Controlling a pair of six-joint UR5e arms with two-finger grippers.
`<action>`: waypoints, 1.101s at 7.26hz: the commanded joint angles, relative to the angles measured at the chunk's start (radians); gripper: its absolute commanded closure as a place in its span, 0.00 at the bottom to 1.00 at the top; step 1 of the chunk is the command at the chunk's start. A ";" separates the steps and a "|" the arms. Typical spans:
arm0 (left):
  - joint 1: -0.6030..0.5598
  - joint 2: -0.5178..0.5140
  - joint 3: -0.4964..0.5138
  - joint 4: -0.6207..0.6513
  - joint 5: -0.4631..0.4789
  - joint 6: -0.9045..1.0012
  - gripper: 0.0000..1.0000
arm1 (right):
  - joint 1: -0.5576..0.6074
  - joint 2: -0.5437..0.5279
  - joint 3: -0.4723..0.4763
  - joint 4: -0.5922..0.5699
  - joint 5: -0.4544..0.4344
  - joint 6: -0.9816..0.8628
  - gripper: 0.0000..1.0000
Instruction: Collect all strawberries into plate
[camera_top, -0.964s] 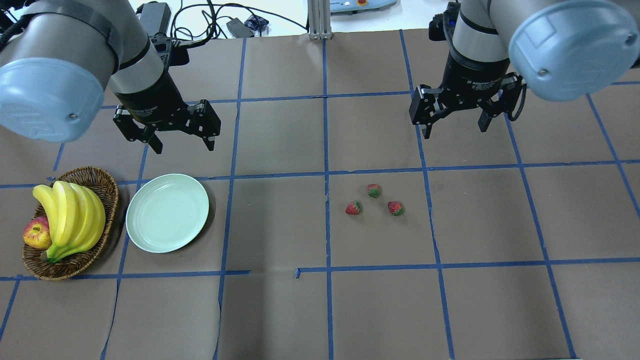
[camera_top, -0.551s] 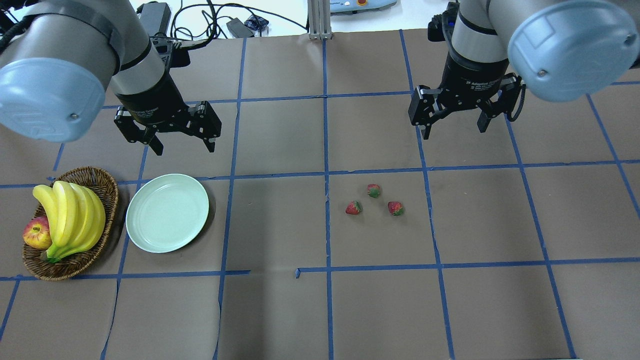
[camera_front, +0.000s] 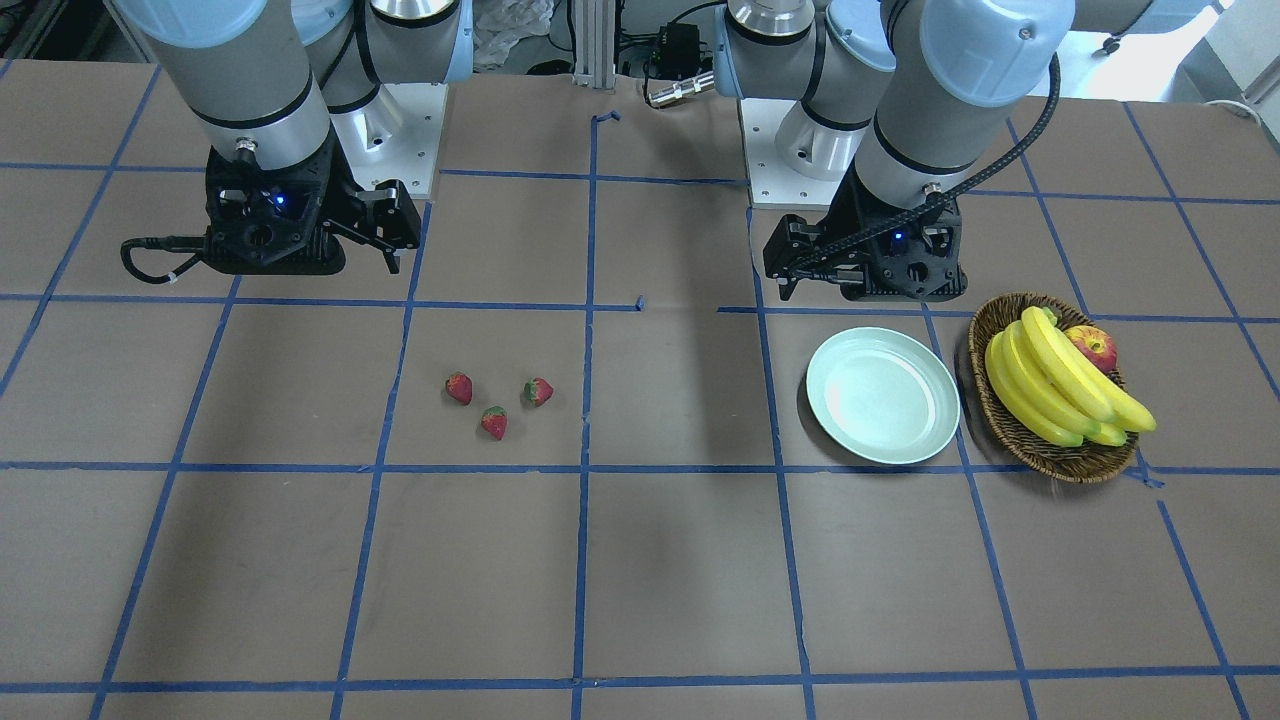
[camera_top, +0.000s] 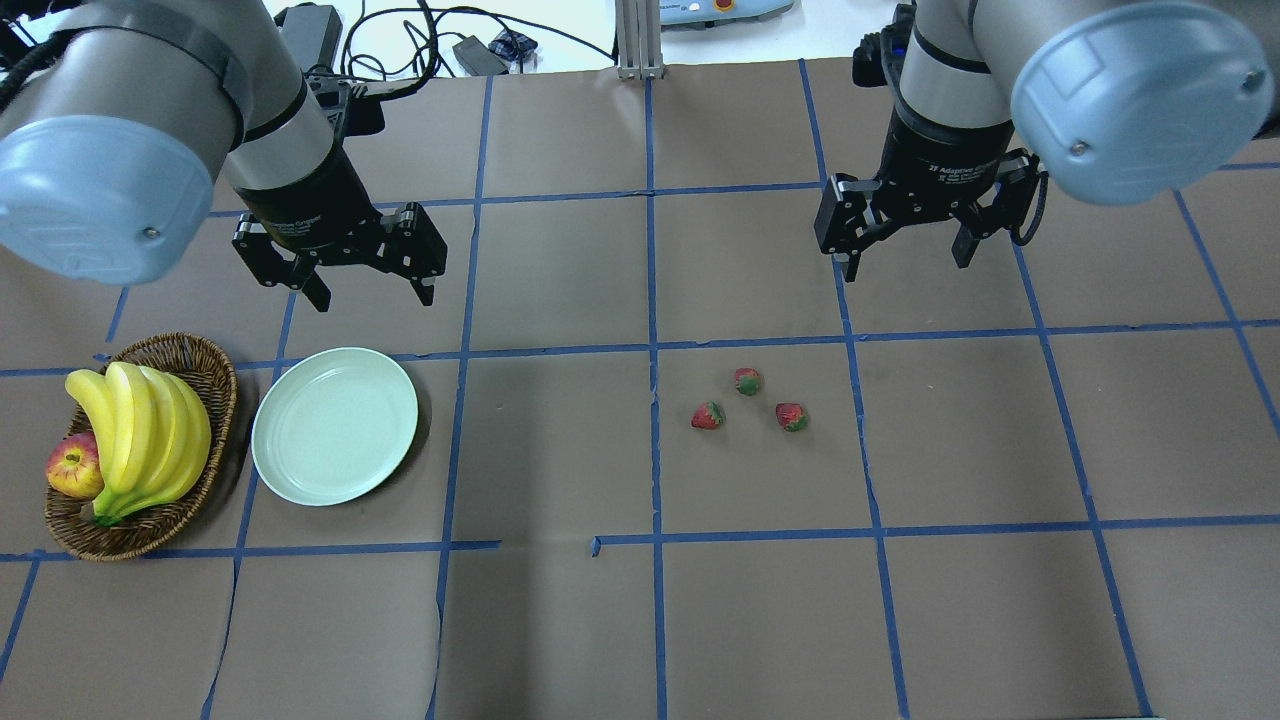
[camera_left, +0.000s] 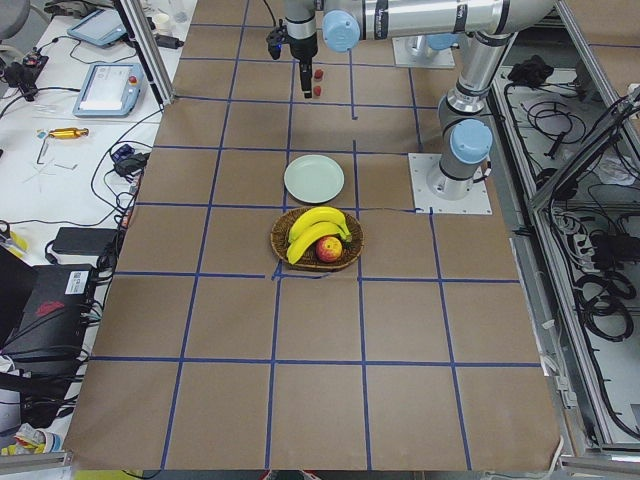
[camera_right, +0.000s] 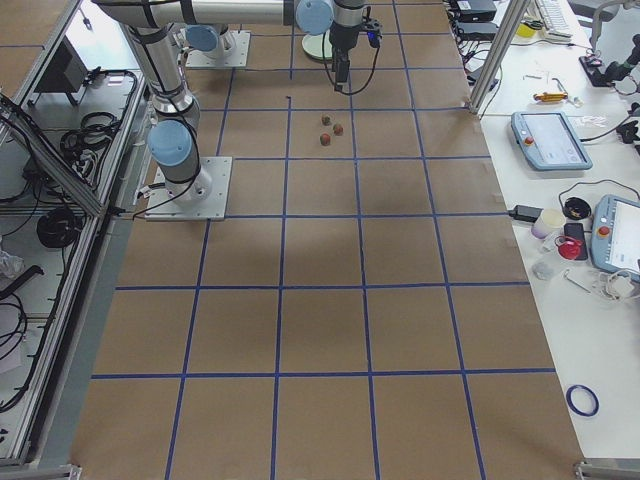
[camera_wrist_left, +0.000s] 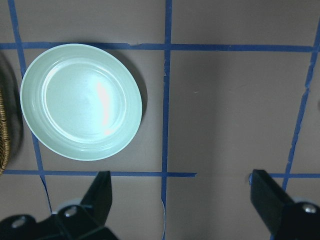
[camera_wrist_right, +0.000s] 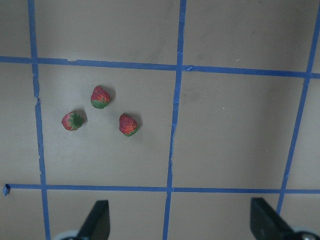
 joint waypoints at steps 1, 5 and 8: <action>-0.008 -0.001 -0.001 0.000 0.002 -0.002 0.00 | 0.037 0.020 0.014 -0.003 -0.001 -0.007 0.00; -0.008 -0.004 -0.055 0.014 0.003 -0.003 0.00 | 0.061 0.161 0.077 -0.099 0.086 -0.229 0.00; -0.006 -0.020 -0.057 0.012 0.003 0.000 0.00 | 0.061 0.209 0.327 -0.418 0.134 -0.350 0.00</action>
